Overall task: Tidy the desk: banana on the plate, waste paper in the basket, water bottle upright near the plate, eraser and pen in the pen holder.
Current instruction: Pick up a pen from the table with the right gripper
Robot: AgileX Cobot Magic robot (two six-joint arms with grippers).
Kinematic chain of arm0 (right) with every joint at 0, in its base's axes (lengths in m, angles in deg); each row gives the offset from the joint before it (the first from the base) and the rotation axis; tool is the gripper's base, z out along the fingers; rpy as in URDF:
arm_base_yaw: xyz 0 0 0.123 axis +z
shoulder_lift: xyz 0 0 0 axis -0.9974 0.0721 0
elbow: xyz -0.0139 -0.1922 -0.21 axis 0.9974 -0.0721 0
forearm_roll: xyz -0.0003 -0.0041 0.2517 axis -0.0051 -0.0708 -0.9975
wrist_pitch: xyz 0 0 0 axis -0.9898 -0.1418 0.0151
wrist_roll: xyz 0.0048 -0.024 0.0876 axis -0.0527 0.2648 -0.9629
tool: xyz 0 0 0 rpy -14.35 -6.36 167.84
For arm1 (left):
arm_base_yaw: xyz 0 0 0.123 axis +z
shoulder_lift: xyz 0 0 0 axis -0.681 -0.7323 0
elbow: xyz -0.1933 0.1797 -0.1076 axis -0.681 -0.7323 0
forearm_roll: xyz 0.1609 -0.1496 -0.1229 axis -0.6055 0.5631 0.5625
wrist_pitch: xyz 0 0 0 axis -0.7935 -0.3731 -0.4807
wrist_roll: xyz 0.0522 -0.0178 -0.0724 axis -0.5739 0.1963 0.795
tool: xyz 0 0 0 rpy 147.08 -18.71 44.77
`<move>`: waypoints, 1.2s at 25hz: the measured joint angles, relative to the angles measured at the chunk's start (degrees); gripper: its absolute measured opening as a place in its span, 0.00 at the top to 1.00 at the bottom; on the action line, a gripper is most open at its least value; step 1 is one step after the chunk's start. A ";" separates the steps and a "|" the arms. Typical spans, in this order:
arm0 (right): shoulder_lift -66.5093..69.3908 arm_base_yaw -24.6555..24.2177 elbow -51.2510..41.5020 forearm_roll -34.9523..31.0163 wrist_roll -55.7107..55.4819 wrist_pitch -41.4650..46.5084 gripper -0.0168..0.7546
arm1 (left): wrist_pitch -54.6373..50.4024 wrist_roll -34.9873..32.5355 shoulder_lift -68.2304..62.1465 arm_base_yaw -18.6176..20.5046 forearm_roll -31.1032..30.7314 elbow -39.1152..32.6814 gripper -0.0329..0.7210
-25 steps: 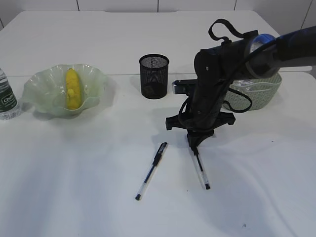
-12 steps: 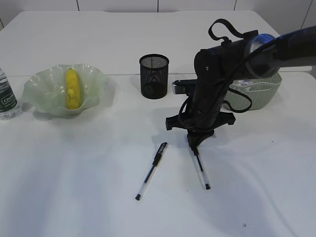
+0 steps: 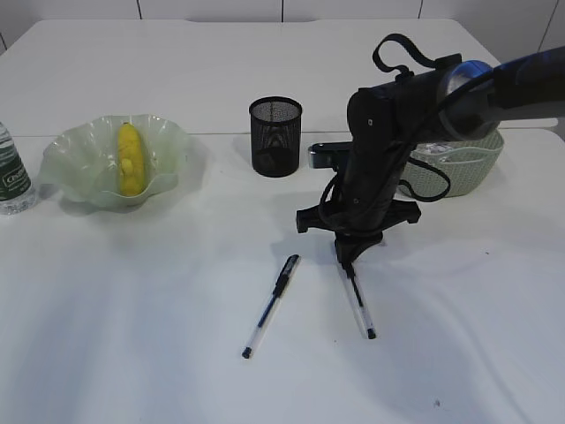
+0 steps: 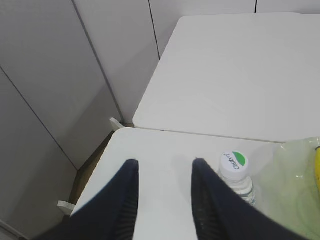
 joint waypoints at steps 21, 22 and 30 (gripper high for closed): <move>0.00 0.00 0.00 -0.36 0.00 0.00 0.90 | 0.00 0.00 0.00 0.00 0.00 0.00 0.64; 0.00 0.00 0.00 -0.47 0.00 0.00 0.90 | 0.00 0.00 0.00 0.00 0.00 0.00 0.64; 0.09 0.00 0.00 -1.13 0.00 0.00 0.86 | 0.00 0.00 0.00 0.00 -0.08 0.00 0.64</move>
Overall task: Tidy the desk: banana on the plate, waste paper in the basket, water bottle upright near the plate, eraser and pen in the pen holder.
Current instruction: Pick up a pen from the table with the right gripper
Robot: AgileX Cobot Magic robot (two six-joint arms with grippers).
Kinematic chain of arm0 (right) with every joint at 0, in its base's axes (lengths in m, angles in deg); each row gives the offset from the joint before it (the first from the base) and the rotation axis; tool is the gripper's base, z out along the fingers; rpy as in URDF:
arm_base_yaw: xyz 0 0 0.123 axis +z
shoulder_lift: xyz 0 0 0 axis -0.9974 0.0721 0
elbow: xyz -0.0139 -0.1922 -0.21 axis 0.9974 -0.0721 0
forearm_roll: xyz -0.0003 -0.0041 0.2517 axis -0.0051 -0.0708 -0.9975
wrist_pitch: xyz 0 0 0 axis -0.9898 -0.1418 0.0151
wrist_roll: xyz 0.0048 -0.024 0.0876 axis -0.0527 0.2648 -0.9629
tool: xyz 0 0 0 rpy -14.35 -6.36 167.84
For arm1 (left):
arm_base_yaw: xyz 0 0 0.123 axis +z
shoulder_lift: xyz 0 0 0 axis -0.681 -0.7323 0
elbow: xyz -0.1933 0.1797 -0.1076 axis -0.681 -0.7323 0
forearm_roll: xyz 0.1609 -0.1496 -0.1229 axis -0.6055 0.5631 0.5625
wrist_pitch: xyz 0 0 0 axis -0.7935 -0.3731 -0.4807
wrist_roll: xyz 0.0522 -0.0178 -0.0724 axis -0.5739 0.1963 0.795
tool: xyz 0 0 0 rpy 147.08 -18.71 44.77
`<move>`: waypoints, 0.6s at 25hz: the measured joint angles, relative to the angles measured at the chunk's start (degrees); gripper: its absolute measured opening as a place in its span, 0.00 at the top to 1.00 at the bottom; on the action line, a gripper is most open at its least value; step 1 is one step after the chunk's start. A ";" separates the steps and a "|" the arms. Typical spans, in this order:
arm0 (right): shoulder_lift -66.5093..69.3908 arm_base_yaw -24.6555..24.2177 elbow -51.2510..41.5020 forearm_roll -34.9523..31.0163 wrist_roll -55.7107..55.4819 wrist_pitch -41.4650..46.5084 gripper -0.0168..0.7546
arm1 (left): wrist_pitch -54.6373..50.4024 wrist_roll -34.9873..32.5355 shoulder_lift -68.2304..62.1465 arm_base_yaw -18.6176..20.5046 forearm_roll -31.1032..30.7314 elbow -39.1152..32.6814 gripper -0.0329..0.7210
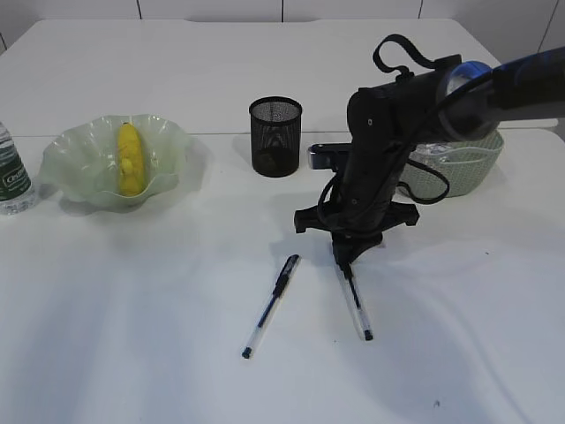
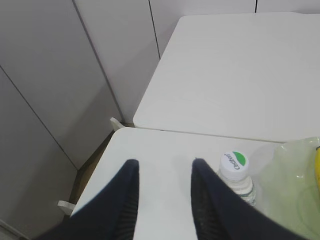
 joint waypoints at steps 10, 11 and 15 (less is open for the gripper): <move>0.48 0.00 0.00 -1.09 0.00 0.39 0.81 | 0.00 0.00 0.00 0.00 0.00 0.00 0.64; 0.48 0.00 0.00 -1.14 0.00 0.39 0.81 | -0.04 0.00 0.00 0.00 0.00 0.00 0.64; 0.48 0.00 0.00 -1.23 0.00 0.39 0.81 | -0.04 0.00 0.00 0.00 0.00 0.00 0.64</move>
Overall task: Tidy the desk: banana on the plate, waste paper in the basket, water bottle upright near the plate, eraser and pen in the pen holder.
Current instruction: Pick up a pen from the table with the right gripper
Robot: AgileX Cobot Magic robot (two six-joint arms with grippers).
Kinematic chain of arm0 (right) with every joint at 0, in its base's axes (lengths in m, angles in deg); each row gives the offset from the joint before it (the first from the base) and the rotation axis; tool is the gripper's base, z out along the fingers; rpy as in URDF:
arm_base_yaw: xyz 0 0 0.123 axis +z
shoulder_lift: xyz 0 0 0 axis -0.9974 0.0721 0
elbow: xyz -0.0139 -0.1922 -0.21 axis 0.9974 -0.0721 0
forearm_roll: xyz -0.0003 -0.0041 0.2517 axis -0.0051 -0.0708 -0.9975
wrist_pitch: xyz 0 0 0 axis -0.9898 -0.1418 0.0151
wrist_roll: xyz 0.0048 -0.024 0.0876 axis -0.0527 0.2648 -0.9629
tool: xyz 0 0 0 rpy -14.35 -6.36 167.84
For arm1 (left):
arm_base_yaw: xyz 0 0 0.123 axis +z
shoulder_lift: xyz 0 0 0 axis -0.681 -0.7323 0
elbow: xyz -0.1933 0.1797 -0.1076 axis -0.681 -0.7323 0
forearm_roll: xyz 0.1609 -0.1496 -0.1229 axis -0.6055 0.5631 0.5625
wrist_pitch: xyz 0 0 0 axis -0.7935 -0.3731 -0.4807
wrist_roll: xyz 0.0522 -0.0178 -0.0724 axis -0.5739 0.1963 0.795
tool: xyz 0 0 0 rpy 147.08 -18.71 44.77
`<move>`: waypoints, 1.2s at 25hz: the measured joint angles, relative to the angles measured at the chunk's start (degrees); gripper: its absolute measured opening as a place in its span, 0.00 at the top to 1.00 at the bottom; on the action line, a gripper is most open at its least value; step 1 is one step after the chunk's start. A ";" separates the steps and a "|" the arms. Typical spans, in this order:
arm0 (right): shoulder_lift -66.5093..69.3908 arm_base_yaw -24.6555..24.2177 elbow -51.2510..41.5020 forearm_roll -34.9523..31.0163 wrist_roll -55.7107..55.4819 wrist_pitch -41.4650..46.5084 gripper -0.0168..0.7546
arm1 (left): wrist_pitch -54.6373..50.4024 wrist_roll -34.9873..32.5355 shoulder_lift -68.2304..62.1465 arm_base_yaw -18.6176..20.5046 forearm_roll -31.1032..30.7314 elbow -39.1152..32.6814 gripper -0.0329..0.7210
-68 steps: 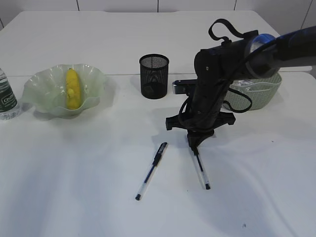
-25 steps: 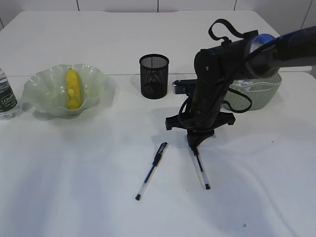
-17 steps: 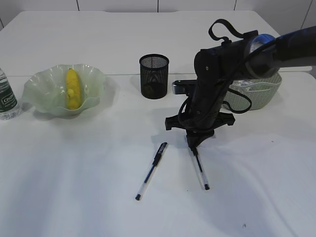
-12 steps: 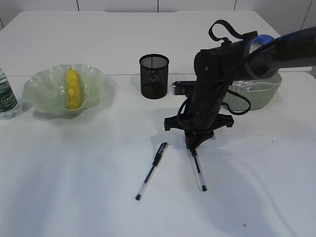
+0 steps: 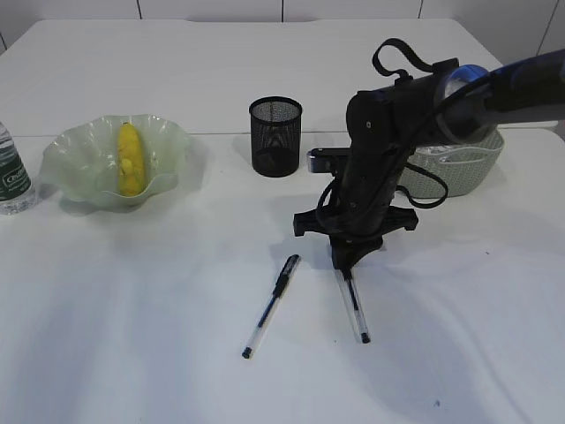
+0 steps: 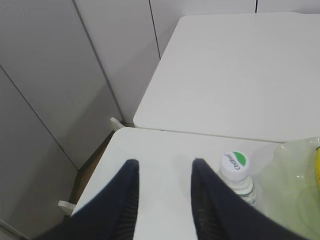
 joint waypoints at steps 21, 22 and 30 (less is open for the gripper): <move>0.00 0.00 0.00 0.00 0.57 0.22 0.88 | 0.00 0.00 0.00 0.00 0.00 0.00 0.64; 0.00 0.00 0.00 0.00 0.57 0.22 0.88 | 0.00 0.00 0.00 0.00 0.00 0.00 0.64; 0.00 0.00 3.93 0.24 0.72 2.12 0.88 | 0.00 0.00 0.00 0.00 0.00 0.00 0.64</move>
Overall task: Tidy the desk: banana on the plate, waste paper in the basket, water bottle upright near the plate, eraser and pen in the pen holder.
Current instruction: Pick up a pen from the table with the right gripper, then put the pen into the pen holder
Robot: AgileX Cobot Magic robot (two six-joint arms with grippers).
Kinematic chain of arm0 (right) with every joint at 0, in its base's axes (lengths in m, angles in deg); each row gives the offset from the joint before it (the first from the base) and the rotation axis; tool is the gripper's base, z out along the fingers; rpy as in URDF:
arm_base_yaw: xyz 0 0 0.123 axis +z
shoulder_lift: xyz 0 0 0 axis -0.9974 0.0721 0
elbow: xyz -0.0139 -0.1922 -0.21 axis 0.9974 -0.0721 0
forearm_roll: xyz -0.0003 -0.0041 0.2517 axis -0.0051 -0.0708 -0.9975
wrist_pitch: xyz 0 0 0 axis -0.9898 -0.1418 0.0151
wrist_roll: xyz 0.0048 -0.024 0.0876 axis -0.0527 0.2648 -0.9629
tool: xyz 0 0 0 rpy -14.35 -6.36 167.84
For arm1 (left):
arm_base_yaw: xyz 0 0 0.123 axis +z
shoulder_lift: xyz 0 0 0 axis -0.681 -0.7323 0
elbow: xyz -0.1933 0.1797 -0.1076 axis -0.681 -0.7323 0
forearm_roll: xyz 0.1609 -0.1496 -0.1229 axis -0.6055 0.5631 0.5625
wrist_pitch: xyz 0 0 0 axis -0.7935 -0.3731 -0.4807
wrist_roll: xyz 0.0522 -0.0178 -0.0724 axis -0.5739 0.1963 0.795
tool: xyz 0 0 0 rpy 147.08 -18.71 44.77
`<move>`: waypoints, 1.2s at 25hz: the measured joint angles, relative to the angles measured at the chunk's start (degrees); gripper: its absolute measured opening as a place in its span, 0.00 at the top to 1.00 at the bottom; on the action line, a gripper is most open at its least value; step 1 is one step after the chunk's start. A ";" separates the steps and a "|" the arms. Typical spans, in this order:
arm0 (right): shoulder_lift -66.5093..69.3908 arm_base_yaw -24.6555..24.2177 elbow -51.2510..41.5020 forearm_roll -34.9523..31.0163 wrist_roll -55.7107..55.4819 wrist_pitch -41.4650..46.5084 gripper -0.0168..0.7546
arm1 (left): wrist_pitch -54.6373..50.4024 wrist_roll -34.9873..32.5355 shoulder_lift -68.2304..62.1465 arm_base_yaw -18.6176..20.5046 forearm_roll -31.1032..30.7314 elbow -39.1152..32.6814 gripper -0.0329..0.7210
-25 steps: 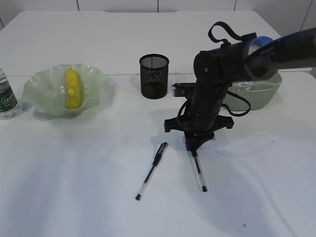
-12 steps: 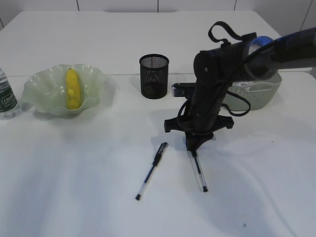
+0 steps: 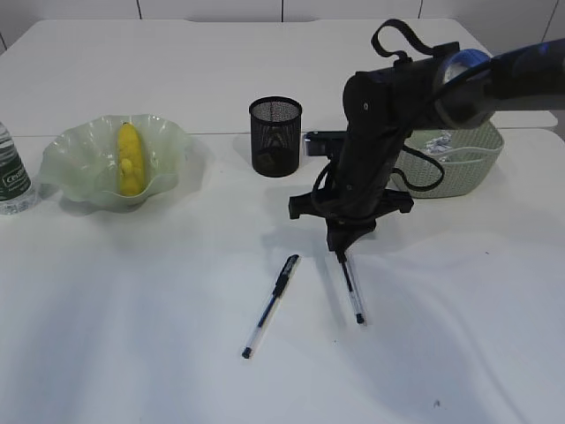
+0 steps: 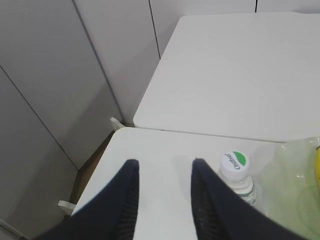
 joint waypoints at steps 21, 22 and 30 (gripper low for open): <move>0.00 0.00 19.26 13.73 0.00 -11.42 0.88 | 0.00 0.00 0.00 0.00 -0.99 0.00 0.64; 0.00 0.00 19.83 13.96 0.00 -13.17 0.88 | 0.00 0.00 0.00 0.00 -1.37 0.00 0.64; 0.00 -0.35 20.47 15.29 0.00 -31.62 0.88 | 0.00 0.00 0.00 0.00 -2.05 0.00 0.64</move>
